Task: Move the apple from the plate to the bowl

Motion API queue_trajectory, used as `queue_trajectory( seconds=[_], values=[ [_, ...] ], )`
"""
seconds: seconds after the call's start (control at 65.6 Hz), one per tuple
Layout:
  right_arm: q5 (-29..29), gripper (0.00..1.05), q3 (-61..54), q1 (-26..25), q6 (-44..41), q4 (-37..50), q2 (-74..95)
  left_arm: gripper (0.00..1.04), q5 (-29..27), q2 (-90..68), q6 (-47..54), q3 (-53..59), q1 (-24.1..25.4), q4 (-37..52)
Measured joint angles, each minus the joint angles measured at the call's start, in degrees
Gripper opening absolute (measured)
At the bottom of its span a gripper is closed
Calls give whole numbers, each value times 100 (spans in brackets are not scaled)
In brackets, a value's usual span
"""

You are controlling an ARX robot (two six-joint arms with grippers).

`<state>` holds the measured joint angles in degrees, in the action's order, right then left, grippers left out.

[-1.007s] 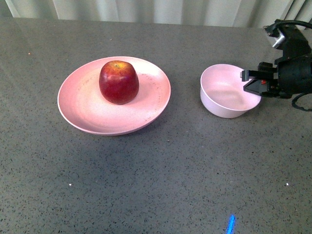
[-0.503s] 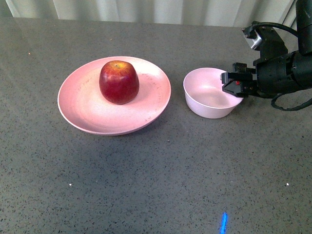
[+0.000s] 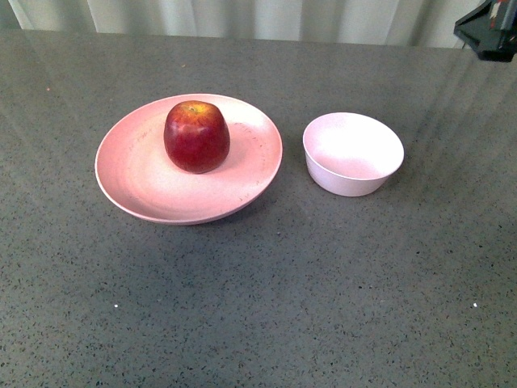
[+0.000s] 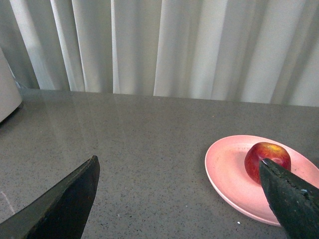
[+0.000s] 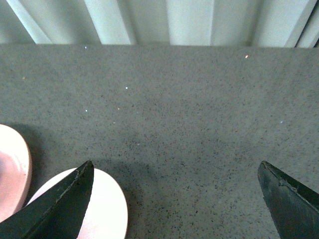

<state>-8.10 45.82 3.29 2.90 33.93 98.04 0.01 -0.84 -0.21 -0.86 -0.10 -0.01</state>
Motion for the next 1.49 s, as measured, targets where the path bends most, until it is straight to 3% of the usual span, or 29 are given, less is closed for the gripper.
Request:
queue_trajectory(
  seconds=[0.046, 0.122, 0.214, 0.336, 0.473, 0.564, 0.946, 1.495],
  values=[
    [37, 96, -48, -7, -9, 42, -87, 96, 0, 0, 0, 0, 0, 0],
    [903, 83, -522, 31, -129, 1508, -24, 96, 2, 0, 0, 0, 0, 0],
    [1110, 68, -1257, 26, -184, 2697, -136, 96, 0, 0, 0, 0, 0, 0],
    [1091, 47, -1971, -20, -234, 3324, -575, 96, 2, 0, 0, 0, 0, 0],
    [828, 24, -2616, -236, -249, 3346, -1012, 96, 0, 0, 0, 0, 0, 0],
    [831, 3, -3056, -317, -251, 3268, -1558, 96, 0, 0, 0, 0, 0, 0],
    [811, 2, -3991, -321, -271, 2452, -3274, 96, 0, 0, 0, 0, 0, 0],
    [811, 2, -4446, -321, -271, 479, -5799, 96, 0, 0, 0, 0, 0, 0]
  ],
)
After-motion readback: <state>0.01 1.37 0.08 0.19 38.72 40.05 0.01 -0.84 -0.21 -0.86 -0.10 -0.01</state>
